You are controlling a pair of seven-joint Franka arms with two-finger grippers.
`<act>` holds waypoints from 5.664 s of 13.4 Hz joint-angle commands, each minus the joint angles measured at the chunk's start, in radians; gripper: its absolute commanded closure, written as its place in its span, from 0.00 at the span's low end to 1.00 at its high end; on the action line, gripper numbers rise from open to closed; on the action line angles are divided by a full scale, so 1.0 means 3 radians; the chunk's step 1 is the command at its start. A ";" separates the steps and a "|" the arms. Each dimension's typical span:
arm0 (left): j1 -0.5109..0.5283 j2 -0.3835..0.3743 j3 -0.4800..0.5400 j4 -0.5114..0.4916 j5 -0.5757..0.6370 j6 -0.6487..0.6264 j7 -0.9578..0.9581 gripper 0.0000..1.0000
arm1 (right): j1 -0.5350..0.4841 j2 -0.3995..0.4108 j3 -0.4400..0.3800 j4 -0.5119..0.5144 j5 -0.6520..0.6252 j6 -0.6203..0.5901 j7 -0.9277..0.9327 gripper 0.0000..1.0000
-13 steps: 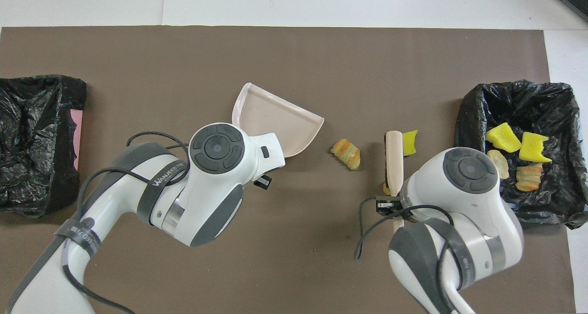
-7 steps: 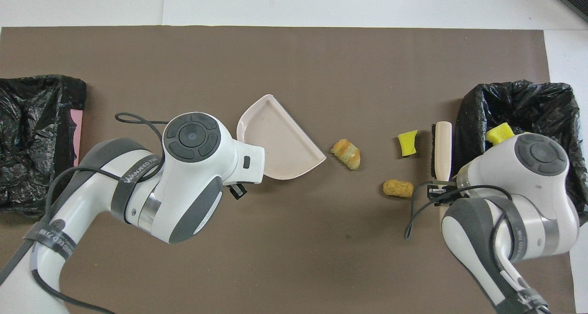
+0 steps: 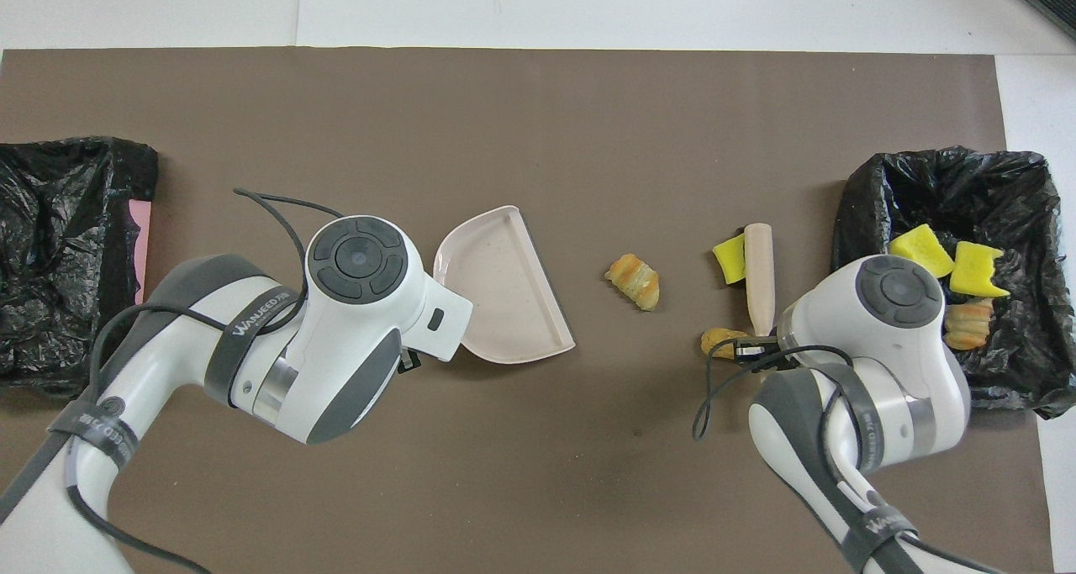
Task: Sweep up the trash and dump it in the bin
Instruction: 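Sweep the crumbs toward the dustpan held by the left gripper, then sweep the remaining crumbs into the dustpan with the right gripper's brush, then carry the loaded dustpan with the left gripper to the nearby bin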
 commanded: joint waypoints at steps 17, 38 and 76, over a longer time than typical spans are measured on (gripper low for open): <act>-0.0175 -0.0189 0.0009 -0.0500 0.0117 0.0506 0.0151 1.00 | 0.1453 0.0678 0.0064 0.0916 0.0849 -0.0030 0.0114 1.00; -0.0288 -0.0460 0.0009 -0.0930 0.0439 0.0465 0.0570 1.00 | 0.0854 -0.0652 0.0049 -0.0438 0.0496 -0.0732 0.0262 1.00; 0.2058 -0.1079 0.0142 -0.0066 0.0076 -0.0282 0.3314 1.00 | 0.2041 0.0755 0.0116 0.1050 0.1191 -0.0589 0.1469 1.00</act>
